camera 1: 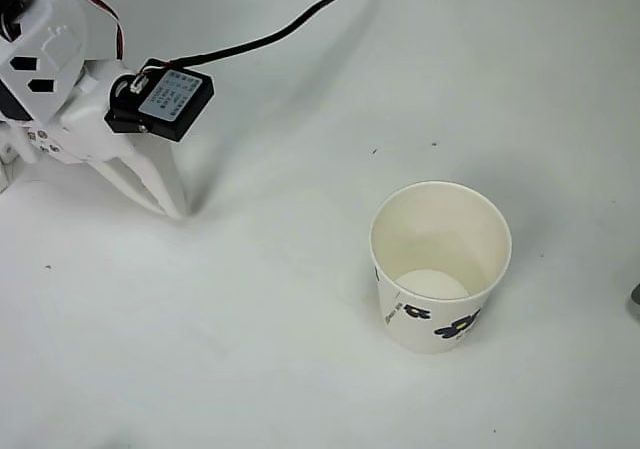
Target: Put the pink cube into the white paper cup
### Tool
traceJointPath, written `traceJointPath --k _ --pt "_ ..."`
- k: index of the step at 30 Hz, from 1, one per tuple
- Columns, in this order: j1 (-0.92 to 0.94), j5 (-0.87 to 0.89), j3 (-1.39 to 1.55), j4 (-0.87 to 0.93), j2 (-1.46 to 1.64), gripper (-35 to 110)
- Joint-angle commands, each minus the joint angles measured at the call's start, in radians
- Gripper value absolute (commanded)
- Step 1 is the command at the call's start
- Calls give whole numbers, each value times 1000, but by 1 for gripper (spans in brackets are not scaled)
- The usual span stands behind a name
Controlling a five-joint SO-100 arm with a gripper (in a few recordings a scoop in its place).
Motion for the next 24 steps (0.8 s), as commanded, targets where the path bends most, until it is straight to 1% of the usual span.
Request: traceJointPath --k 1,5,10,12,15,18,24 --pt "-25 0 -12 9 20 0" --pt "-35 5 -12 9 20 0" --pt "-57 71 -15 9 20 0" --pt "-54 57 -40 14 21 0" --pt "8 -3 -137 26 8 0" --pt "86 -71 -253 60 -77 0" --pt "249 -249 -588 86 -399 0"
